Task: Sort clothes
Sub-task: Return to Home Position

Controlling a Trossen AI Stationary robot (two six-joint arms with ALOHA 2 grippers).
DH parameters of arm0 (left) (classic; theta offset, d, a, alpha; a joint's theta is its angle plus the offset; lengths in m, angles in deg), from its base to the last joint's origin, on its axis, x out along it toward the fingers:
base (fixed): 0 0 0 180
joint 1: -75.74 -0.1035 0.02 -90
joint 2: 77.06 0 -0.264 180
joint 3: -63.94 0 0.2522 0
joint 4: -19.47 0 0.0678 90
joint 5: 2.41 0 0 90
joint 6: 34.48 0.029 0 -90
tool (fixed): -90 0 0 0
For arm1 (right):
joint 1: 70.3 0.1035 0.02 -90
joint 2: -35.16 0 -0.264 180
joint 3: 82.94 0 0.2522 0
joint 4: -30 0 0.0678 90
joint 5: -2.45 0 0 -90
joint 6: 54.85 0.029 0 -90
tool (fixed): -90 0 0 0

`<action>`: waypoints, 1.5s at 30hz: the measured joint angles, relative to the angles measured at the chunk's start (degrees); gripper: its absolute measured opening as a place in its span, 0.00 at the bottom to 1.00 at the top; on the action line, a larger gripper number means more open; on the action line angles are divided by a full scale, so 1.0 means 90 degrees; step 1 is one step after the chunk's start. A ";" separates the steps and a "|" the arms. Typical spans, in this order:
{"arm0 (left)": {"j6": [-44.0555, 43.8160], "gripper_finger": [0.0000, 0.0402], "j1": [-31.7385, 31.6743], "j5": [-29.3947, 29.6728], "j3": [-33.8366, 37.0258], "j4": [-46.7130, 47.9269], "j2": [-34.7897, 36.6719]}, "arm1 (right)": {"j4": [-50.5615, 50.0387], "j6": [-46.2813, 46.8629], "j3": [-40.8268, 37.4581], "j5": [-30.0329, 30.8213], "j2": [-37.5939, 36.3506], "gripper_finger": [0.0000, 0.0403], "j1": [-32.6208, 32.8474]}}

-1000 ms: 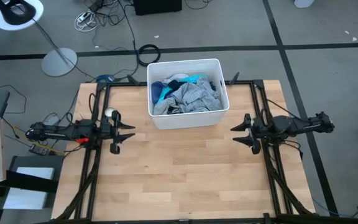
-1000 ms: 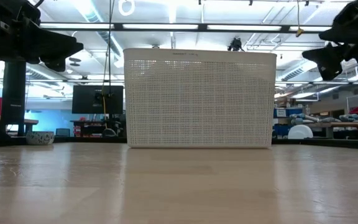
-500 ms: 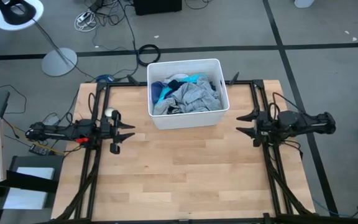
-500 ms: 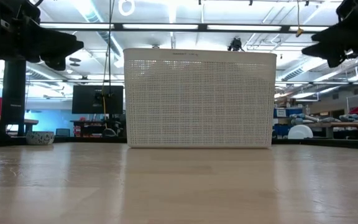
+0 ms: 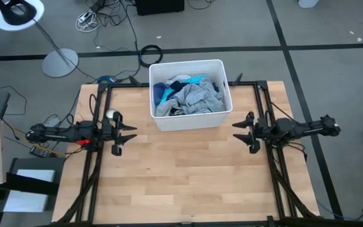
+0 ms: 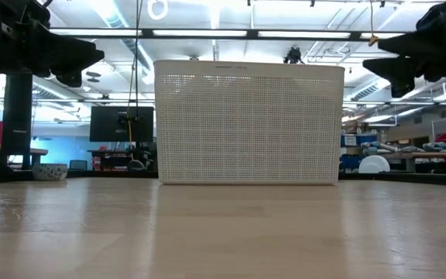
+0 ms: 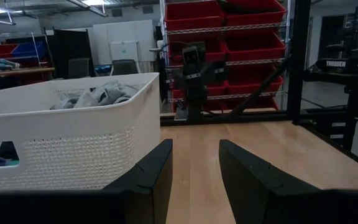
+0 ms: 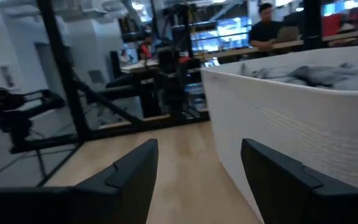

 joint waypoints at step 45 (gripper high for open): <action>0.0000 0.34 0.0000 -0.0004 0.0000 -0.0007 -0.0004 | -0.0227 0.0512 0.0026 0.4061 0.0491 0.58 -0.0112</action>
